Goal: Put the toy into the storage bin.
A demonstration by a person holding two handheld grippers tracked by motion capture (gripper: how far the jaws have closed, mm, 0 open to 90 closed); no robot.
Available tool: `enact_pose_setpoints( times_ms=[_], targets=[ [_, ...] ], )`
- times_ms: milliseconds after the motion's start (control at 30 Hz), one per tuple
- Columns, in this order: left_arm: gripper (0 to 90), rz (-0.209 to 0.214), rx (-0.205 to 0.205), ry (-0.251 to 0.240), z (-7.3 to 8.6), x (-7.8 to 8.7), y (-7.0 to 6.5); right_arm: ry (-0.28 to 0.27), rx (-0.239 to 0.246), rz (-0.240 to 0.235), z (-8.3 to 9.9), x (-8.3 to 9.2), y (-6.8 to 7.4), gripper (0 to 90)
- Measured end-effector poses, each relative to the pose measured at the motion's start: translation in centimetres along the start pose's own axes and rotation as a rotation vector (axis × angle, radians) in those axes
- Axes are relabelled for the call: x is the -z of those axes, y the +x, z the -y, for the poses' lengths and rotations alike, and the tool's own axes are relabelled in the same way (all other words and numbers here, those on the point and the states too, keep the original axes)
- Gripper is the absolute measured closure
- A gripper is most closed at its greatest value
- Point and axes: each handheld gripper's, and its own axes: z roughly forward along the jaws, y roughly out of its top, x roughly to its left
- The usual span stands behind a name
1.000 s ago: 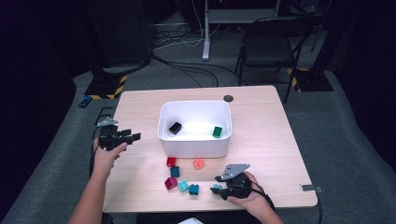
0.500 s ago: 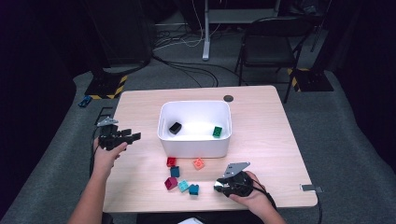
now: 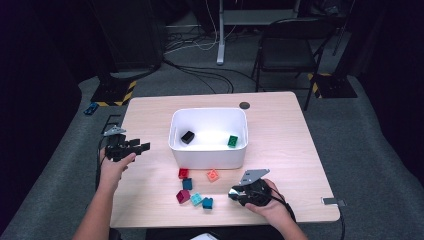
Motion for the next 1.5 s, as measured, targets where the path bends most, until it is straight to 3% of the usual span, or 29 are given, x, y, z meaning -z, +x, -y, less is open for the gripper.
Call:
enact_pose_setpoints(
  times_ms=[133,500,933,1500],
  targets=[
    [39.8,-0.002,-0.003,0.01,0.1,0.1,0.0,-0.019,-0.02,0.018,-0.5,0.5,-0.3,67.0],
    [40.0,-0.012,0.0,-0.002,0.2,0.3,0.2,-0.022,-0.006,0.035,-2.5,1.5,-0.7,67.0],
    [40.0,-0.013,0.005,-0.004,0.3,0.7,0.2,-0.03,-0.022,0.033,-5.2,2.9,-1.2,67.1],
    [40.2,-0.014,0.009,-0.009,0.4,0.9,0.3,-0.046,0.002,-0.001,-9.2,4.9,-1.2,67.0]
  ],
)
